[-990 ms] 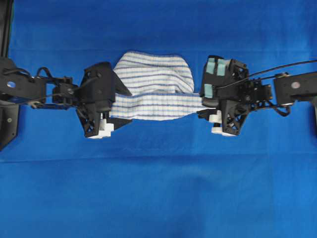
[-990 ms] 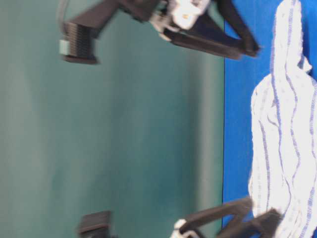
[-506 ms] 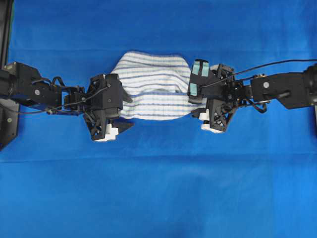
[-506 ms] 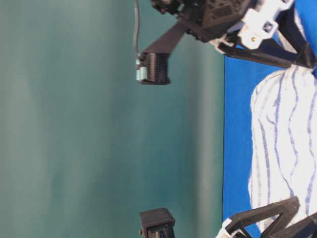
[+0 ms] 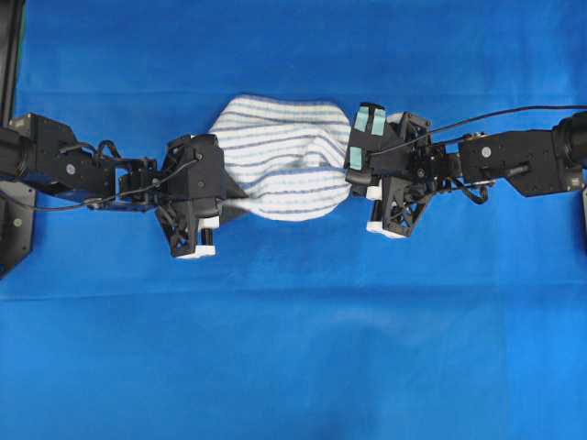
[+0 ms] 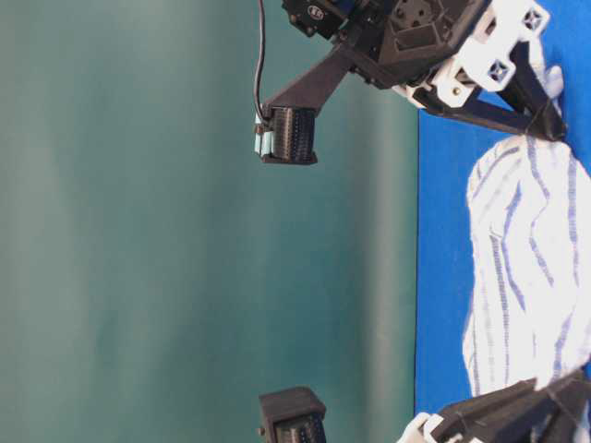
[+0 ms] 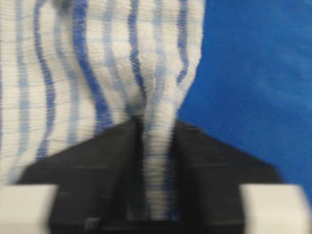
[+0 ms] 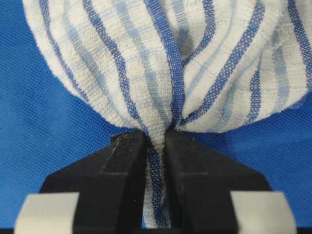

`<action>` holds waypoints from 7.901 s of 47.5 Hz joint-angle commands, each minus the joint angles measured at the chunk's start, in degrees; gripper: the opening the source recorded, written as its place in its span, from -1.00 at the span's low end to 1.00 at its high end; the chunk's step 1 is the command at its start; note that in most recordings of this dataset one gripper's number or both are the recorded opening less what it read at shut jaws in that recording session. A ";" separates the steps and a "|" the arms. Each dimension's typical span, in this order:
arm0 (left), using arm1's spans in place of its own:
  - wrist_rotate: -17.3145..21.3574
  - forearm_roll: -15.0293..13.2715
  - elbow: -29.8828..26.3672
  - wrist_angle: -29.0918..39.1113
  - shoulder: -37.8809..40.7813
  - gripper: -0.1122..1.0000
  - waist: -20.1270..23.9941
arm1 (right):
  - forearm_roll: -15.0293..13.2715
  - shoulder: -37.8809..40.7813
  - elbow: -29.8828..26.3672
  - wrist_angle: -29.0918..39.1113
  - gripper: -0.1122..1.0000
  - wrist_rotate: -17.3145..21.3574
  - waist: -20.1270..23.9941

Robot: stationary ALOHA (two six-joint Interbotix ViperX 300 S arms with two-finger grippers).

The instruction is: Lift the towel with both arms.

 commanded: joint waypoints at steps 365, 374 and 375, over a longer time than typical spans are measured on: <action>3.60 0.35 -35.33 33.57 -41.92 0.82 -2.64 | -0.26 -35.68 -34.89 31.11 0.38 -11.34 6.77; 3.52 0.35 -28.56 28.13 -42.28 0.82 -2.72 | -0.18 -35.68 -30.32 29.27 0.38 -10.63 6.77; 3.52 0.26 -27.60 27.42 -42.28 0.82 -2.64 | -0.18 -35.77 -29.53 28.83 0.38 -10.46 6.77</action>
